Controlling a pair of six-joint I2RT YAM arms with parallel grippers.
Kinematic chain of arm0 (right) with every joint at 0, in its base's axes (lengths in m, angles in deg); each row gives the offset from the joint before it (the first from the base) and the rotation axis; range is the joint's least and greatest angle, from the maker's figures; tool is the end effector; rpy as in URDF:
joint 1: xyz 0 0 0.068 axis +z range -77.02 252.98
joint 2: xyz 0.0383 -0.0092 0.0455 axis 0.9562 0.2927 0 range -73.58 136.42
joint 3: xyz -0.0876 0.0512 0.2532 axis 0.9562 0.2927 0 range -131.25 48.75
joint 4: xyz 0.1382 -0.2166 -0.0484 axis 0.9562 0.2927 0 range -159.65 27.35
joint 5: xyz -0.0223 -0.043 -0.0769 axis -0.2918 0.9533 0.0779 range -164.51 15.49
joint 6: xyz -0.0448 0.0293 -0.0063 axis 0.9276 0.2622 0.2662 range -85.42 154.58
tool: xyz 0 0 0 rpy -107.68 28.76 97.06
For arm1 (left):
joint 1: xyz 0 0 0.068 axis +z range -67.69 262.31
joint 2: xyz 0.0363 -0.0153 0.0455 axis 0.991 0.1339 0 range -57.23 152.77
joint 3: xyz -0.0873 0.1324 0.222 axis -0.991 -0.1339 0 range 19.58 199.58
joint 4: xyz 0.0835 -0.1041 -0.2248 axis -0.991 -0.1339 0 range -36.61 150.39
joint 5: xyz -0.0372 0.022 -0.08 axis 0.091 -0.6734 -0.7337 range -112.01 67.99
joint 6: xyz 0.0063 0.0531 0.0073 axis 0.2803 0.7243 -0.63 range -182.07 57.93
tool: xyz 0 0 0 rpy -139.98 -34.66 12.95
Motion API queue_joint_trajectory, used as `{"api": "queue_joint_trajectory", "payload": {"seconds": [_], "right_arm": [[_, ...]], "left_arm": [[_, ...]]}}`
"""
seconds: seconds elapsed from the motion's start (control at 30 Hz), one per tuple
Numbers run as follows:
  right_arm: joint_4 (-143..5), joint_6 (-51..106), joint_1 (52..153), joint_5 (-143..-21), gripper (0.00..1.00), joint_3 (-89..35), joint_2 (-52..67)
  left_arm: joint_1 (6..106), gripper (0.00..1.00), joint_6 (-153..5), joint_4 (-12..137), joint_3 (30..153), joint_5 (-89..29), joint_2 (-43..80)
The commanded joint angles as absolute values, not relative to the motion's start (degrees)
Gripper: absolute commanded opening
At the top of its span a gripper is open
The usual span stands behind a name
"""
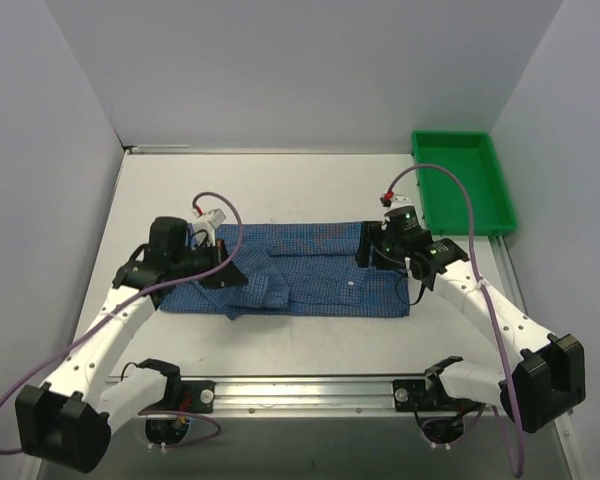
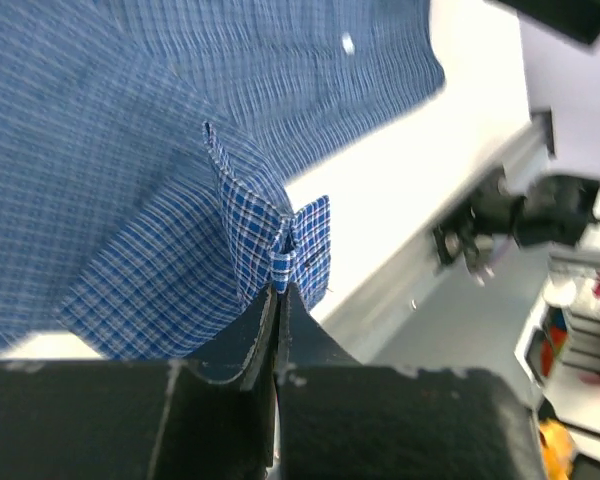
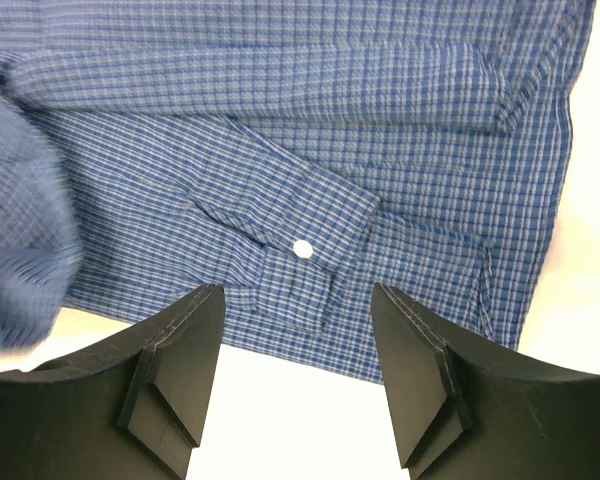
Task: Fold and stack the long sleeve shirts
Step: Fold the shirt
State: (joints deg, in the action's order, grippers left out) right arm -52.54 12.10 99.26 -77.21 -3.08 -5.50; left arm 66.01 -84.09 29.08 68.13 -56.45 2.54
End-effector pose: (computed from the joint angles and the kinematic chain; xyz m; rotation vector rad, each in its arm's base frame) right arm 0.2368 0.1188 0.2872 -0.1009 2.2001 0.5372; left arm 0.2009 -0.0797 0.2829 0.2026 2.3644 -1.0278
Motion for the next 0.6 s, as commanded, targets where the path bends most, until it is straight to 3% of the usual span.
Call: {"api": "queue_joint_trajectory", "payload": {"seconds": [0.0, 0.33, 0.57], "right_arm": [[-51.4, 10.9, 99.5, -75.2, 0.61, -1.3, -6.9], [-51.9, 11.0, 100.5, -74.7, 0.6, -1.8, -6.4], [-52.9, 11.5, 100.7, -73.2, 0.6, -3.2, -3.7]], "left_arm": [[66.3, 0.03, -85.0, 25.1, 63.7, -63.8, -3.1], [66.3, 0.03, -94.9, 25.0, 59.8, -79.7, -26.1], [66.2, 0.04, -93.9, 22.9, 59.1, -83.7, -31.9]]}}
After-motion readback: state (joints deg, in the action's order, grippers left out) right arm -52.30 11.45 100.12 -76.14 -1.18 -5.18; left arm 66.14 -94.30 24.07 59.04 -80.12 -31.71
